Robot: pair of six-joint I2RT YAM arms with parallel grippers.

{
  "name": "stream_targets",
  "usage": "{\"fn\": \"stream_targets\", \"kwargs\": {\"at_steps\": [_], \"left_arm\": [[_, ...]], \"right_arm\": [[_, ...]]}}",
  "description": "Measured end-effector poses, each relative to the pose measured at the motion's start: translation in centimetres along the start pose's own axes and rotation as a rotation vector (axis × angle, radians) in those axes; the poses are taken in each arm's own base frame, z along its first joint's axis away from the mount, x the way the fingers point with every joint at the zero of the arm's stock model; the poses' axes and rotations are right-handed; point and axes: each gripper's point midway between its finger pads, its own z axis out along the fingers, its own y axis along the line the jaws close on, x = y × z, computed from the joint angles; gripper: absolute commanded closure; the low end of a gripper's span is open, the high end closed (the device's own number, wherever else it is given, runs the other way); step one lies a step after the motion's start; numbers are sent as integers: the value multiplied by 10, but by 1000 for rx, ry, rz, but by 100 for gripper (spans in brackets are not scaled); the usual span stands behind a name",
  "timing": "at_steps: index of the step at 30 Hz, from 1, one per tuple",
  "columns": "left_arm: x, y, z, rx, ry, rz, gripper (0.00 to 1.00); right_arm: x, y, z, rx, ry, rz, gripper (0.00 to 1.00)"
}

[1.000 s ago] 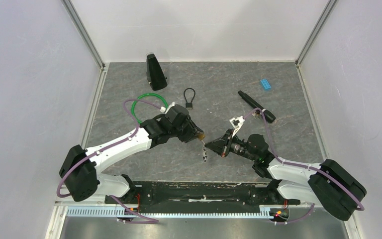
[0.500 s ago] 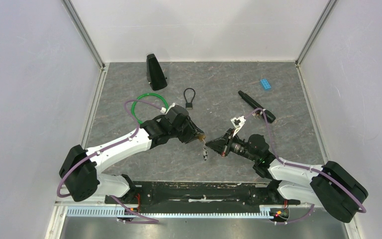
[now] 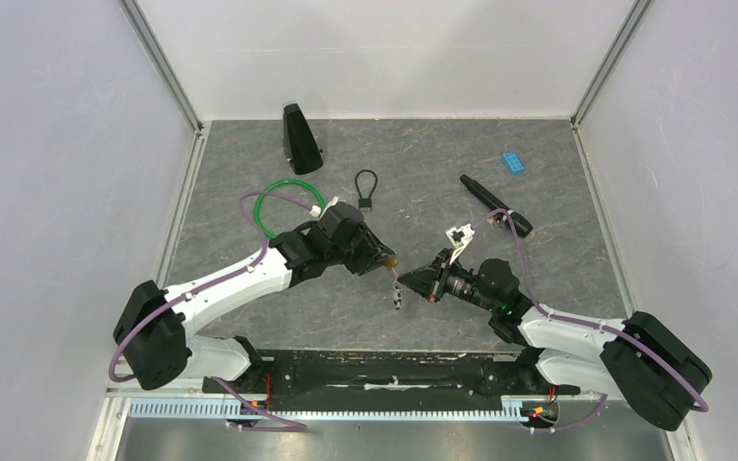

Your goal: Unlock with the key

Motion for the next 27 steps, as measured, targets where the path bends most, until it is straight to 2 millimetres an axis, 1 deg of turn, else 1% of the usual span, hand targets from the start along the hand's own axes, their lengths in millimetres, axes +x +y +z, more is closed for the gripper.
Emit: {"fn": "stream_targets", "kwargs": {"at_steps": [8,16,27], "left_arm": [[0,0,-1,3,0,9,98],[0,0,-1,5,-2,25,98],[-1,-3,-5,19,-5,46,98]], "right_arm": [[-1,1,0,-2,-4,0,100],[-8,4,-1,-4,-31,-4,100],[-7,3,-1,-1,-27,10,100]]}}
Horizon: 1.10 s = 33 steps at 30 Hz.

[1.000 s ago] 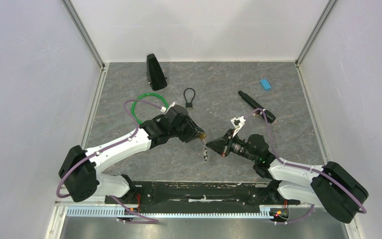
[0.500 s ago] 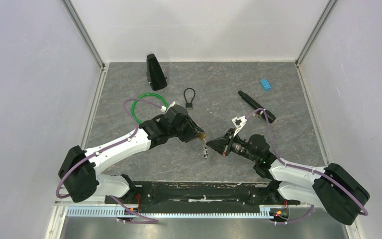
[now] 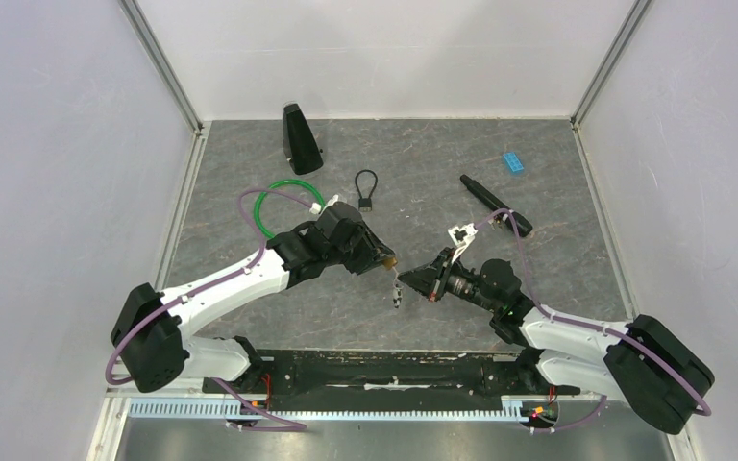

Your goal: Unlock with the key

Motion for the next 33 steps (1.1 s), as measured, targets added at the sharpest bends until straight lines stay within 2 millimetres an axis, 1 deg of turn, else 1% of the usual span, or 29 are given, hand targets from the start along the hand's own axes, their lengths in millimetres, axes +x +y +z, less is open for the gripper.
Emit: {"fn": "stream_targets", "kwargs": {"at_steps": [22,33], "left_arm": [[3,-2,0,7,-9,14,98],[3,-4,1,13,-42,86,98]], "right_arm": [[0,1,0,-4,1,13,100],[-2,-2,-1,10,-11,46,100]]}}
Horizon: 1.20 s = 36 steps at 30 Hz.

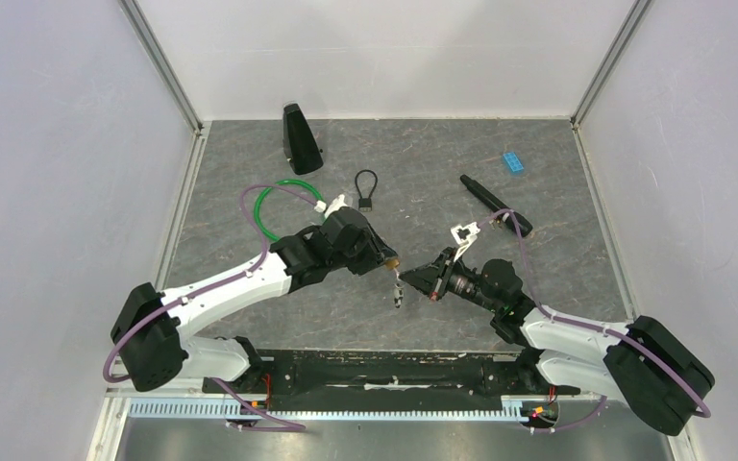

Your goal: Unlock with the key

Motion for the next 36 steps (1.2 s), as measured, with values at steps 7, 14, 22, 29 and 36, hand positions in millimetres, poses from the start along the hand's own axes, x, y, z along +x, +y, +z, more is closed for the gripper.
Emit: {"fn": "stream_targets", "kwargs": {"at_steps": [7,14,22,29,36], "left_arm": [[2,-2,-1,0,-18,17,98],[10,-1,2,6,-27,11,98],[16,-3,2,11,-33,24,98],[25,-7,1,25,-17,32,98],[25,-9,2,27,-34,37,98]], "right_arm": [[1,0,-2,-1,-8,34,100],[7,-3,-5,-2,-12,65,100],[8,-4,-10,-14,-35,70,100],[2,0,-10,-30,-72,69,100],[0,-1,-10,-32,-88,63,100]]}}
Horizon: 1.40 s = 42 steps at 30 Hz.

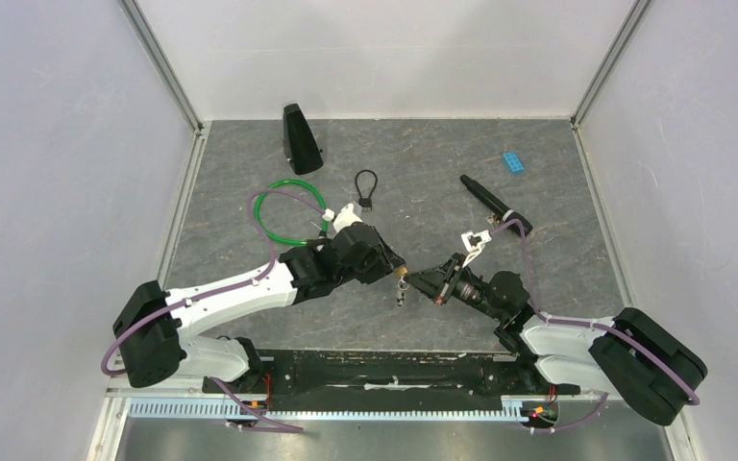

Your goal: Unlock with the key

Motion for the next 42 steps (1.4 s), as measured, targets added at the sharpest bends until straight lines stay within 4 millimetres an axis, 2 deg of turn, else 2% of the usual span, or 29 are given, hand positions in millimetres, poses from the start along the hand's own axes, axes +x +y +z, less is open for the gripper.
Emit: {"fn": "stream_targets", "kwargs": {"at_steps": [13,21,29,36,42], "left_arm": [[-3,-1,-3,5,-41,-13,98],[-4,-3,-9,92,-67,-34,98],[-7,-16,-18,229,-94,-55,98],[-2,-7,-15,278,-102,-2,98],[-3,-7,-16,308,-119,48,98]], "right_arm": [[-2,-1,0,-3,-16,-22,100],[-4,6,0,-41,-32,20,100],[-14,15,-3,-108,-63,178,100],[1,7,-1,-73,9,364,100],[3,7,3,-71,38,450,100]]}}
